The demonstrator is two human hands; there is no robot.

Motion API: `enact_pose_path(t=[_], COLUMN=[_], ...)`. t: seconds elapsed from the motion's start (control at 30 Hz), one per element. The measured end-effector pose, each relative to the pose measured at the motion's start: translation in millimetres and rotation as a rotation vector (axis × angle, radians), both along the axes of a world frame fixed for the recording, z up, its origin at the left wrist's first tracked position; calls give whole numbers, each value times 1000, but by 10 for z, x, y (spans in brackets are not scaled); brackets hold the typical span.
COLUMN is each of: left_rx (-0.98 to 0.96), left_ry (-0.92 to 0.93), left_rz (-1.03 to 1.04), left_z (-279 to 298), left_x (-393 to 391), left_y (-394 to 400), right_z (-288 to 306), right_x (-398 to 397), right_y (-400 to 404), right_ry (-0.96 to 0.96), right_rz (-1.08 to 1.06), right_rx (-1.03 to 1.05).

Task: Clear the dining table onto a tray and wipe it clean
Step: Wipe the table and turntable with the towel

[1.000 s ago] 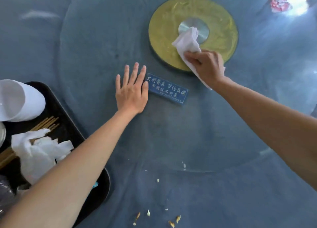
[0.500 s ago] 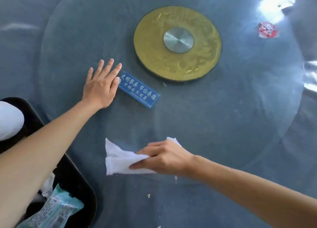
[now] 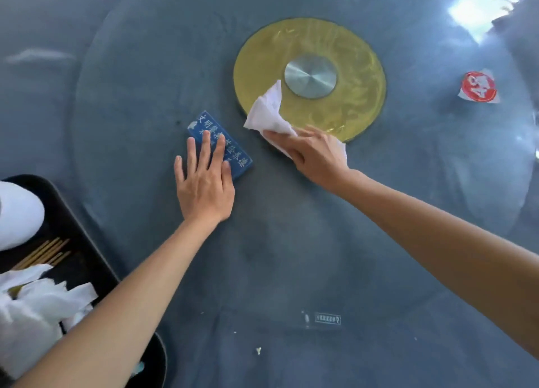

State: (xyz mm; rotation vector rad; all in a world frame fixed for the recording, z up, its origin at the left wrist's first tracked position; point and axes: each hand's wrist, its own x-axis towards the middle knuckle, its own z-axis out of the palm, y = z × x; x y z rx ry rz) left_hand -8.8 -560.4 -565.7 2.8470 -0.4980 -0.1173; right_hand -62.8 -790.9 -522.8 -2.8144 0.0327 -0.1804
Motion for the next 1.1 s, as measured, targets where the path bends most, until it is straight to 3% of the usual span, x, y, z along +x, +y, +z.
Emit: enact_pose_path(t=[0.1,0.3,0.4,0.53,0.6,0.7,0.77,0.9,1.1], left_rx=[-5,-26,-9,-56,-23,27,43,42,83], left_ry=[-3,19,29,91,120,47,8,-38,21], left_rz=[-58,-154,-164,-61,-53,-33,-61,-129,-224], left_z=[-16,26,119,207,165,84,21,-99,37], left_x=[172,504,599,171,-122,-196,-63,231,605], left_y=[121,252,296,124,39,37,86,233,364], right_z=[-79,-69,139,375,401,214,65,-135,-126], right_x=[-570,-1730,-1433,-391,65,274,184,-479,-1813], right_y=[511,1218,941,48,-381,-577,-361,329,1386], right_ry=[-7,200,72,-104,-33,40,-16,-57,210], right_rz=[233,787,718,282,51,-132,-127,98,471], right_rx=[36,88,191,92,5,-6,21,53,132])
